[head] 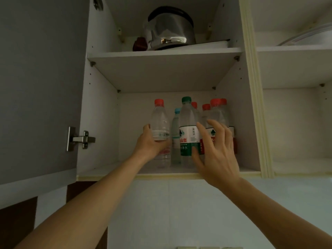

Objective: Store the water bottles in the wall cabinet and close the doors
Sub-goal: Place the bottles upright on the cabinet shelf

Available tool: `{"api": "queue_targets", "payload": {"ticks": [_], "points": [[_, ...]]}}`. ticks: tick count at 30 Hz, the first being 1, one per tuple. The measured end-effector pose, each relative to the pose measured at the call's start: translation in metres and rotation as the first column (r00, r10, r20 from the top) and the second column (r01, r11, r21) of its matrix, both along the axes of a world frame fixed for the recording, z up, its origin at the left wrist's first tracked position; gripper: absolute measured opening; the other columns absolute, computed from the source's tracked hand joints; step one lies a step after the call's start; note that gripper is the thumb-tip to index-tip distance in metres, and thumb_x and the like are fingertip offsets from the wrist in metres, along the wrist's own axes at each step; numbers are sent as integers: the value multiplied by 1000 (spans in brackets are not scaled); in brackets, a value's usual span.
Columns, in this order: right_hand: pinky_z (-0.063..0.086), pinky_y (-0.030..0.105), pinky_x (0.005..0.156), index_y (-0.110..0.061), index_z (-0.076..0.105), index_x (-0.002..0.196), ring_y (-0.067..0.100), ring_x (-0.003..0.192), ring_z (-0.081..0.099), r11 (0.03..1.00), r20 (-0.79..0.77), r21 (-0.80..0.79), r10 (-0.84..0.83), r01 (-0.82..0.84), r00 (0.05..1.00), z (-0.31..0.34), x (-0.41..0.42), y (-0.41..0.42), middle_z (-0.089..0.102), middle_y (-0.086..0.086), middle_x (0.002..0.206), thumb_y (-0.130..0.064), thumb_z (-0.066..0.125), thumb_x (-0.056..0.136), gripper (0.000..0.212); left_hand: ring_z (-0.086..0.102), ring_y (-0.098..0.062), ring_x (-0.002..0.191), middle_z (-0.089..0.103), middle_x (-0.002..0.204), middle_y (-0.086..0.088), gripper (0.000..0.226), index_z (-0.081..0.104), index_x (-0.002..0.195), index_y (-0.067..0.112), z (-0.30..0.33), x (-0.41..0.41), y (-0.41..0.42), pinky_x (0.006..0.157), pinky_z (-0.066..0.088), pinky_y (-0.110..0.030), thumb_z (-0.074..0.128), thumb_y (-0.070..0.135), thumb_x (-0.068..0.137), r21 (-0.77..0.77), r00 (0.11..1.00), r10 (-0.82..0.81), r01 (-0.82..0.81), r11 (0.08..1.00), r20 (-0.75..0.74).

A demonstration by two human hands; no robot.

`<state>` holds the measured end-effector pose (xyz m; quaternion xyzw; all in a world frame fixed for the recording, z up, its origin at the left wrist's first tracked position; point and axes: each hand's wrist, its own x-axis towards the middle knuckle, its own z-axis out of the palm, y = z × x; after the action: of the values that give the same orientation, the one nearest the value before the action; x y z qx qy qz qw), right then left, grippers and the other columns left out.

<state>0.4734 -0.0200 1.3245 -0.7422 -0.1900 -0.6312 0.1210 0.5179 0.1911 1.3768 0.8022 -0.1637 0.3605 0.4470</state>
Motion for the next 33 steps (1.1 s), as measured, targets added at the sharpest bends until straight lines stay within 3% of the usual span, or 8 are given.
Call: {"api": "queue_targets", "payload": {"ticks": [5,9,13,18,22,27,30,33], "points": [[51,29,92,-13,51,140,19,127,44,961,-42,-51,269,-271,962,19,-9,32,45,4,140,-24,63,96,47,65,-7,87,65,104,8,64,43,122,25,10,-1,19,58,50,-18,87,35,75,10,999,12,-12,1000,-46],[47,38,108,-18,35,154,21,134,42,955,-263,-84,253,-283,931,33,-3,66,39,2,150,-17,58,100,59,66,-10,102,67,114,8,68,49,134,23,5,-7,52,73,50,-21,86,30,77,24,998,40,-39,999,-51],[37,48,116,-24,9,160,34,144,29,964,-509,-62,191,-258,839,41,13,96,20,7,162,-17,65,95,86,60,-22,122,59,137,0,86,32,151,24,0,-14,82,93,49,-34,83,29,82,40,990,138,-137,990,-29],[45,54,108,-24,-8,159,44,131,46,968,-665,214,244,-134,706,46,40,130,27,22,152,-15,71,90,105,57,-27,127,55,144,-7,89,21,155,22,-7,-4,100,103,45,-36,79,20,87,-18,987,162,-162,987,-2],[45,52,106,-16,-13,158,44,130,48,962,-714,272,210,-12,668,52,62,144,34,27,148,-17,70,92,106,57,-31,125,57,141,-11,87,21,155,18,-6,11,106,107,46,-46,77,14,88,-49,988,152,-153,987,-40],[54,53,96,-7,4,156,39,120,57,954,-751,293,267,-57,604,76,82,142,52,21,134,-21,69,94,90,57,-31,125,54,142,-12,90,15,157,18,0,25,110,105,47,-45,74,10,90,-42,986,137,-142,989,-94],[60,53,83,-9,28,139,37,112,60,943,-804,309,327,-120,498,89,85,142,55,17,125,-22,73,92,66,58,-32,122,55,140,-15,91,14,158,16,4,32,112,104,49,-48,75,12,90,7,977,181,-182,983,-114],[61,52,83,-9,35,131,37,108,64,934,-834,320,358,-160,420,95,89,151,56,19,127,-20,74,92,57,58,-33,121,56,139,-15,92,12,157,17,6,38,116,103,49,-50,75,17,91,50,959,245,-240,970,-143]]}}
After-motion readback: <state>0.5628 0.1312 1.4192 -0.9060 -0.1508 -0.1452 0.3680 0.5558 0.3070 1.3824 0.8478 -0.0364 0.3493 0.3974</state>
